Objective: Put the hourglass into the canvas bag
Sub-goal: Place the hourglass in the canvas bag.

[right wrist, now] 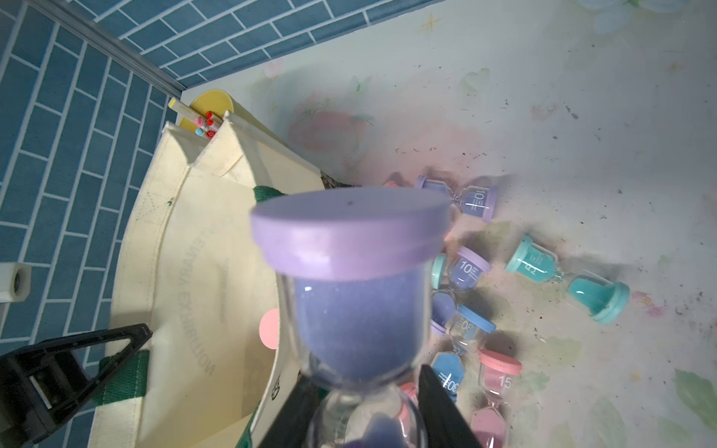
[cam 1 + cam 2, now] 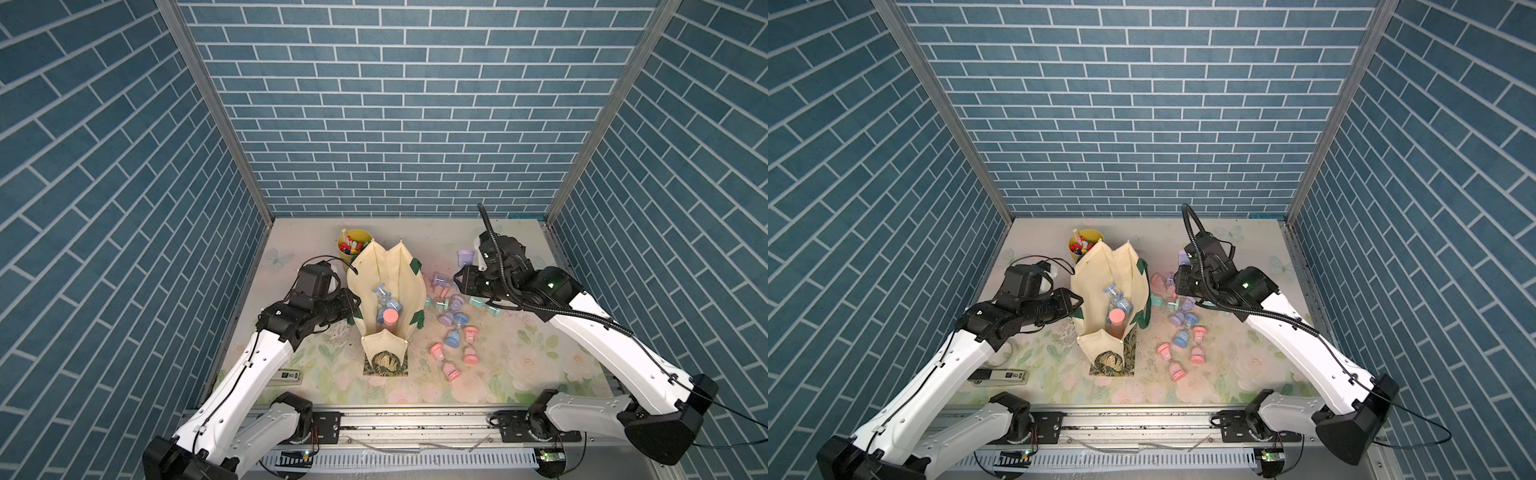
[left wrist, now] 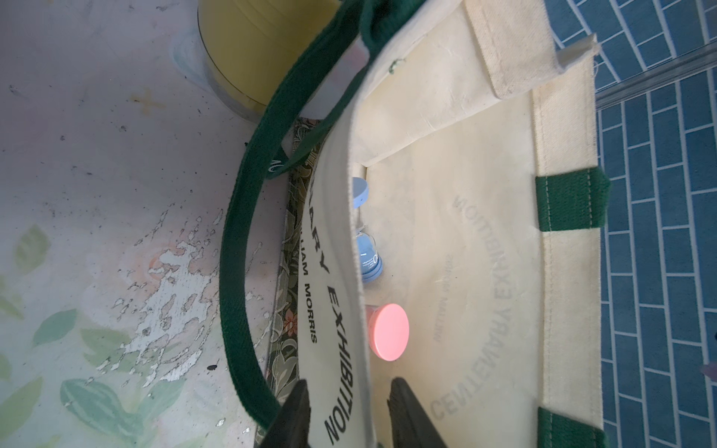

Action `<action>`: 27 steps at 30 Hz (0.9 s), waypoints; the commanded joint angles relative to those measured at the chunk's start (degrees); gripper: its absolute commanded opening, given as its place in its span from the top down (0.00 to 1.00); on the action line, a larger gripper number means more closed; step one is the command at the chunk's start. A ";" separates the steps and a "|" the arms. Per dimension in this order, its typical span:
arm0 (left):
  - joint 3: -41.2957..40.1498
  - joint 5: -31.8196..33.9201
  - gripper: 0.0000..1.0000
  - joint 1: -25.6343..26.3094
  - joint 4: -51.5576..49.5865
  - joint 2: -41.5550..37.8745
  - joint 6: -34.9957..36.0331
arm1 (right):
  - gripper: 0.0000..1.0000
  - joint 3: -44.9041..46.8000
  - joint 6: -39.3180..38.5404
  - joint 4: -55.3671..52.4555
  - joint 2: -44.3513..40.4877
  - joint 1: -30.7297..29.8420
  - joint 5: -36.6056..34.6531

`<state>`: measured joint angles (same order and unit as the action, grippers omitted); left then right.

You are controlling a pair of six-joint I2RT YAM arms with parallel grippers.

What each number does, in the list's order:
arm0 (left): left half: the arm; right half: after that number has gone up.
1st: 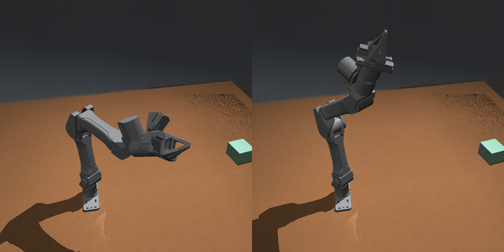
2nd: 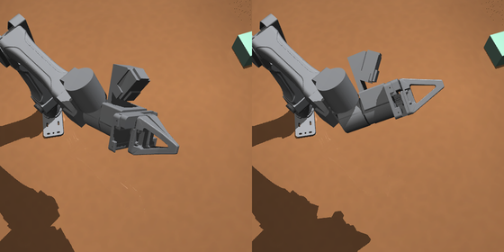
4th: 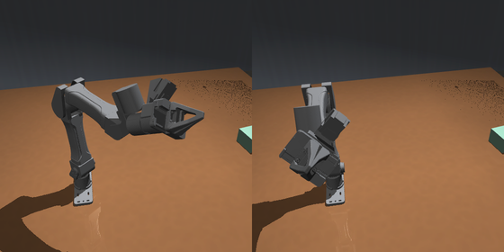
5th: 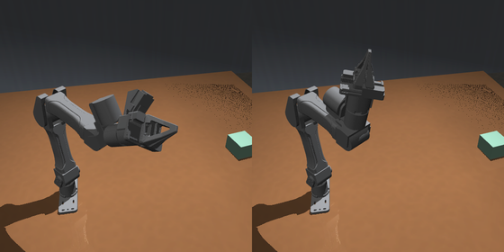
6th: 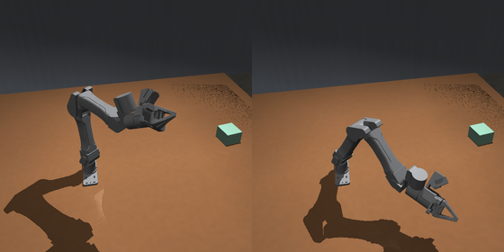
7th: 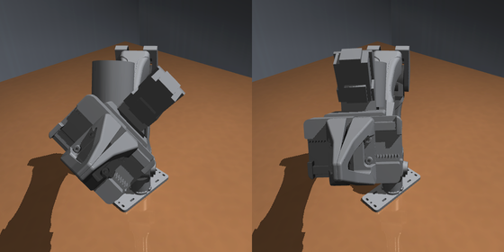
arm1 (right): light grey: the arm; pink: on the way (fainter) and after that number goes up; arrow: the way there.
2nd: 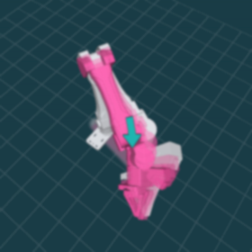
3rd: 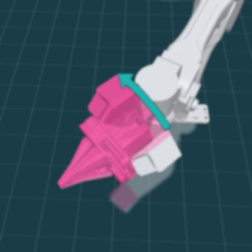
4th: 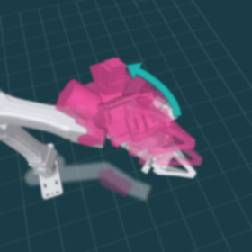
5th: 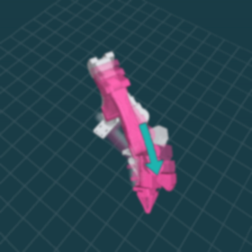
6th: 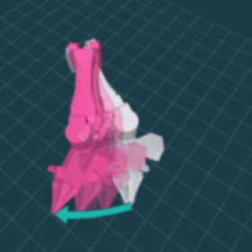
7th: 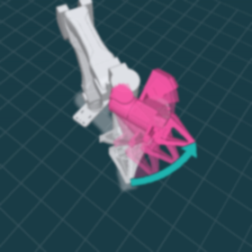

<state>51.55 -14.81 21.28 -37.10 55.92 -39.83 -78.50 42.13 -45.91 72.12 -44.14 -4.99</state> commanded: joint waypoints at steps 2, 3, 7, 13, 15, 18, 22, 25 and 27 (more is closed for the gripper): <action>1.19 0.57 0.63 -0.29 -1.22 -0.07 0.46 | 1.00 -4.93 0.15 2.46 3.93 -2.67 0.07; 1.18 0.62 0.63 -0.25 -1.22 -0.03 0.43 | 1.00 -5.56 0.06 2.77 4.69 -3.15 0.22; 1.61 0.69 0.63 -0.34 -1.74 -0.36 0.28 | 1.00 -8.31 -0.20 3.57 8.01 -5.00 1.27; 1.47 0.88 0.63 -0.28 -2.49 -1.14 0.28 | 1.00 -13.96 -0.81 3.58 14.52 -8.09 3.17; 1.11 0.73 0.63 -0.23 -2.21 -1.40 0.17 | 1.00 -16.29 -1.16 2.87 16.85 -9.31 3.39; 0.75 0.39 0.63 -0.27 -1.92 -1.43 -0.13 | 1.00 -19.42 -1.52 1.90 20.13 -10.98 3.43; 1.59 0.29 0.63 -0.27 -2.00 -1.03 0.00 | 1.00 -21.55 -1.22 1.66 23.79 -12.21 3.72; 2.74 0.28 0.63 -0.33 -2.27 -0.59 0.28 | 1.00 -22.76 -0.36 1.34 26.66 -12.29 4.65; 3.03 0.01 0.62 -0.28 -1.98 -0.31 0.28 | 1.00 -23.48 0.03 1.09 28.51 -12.37 5.12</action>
<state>52.82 -14.66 21.28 -38.89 55.29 -40.07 -99.94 41.63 -44.16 98.54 -56.47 -0.62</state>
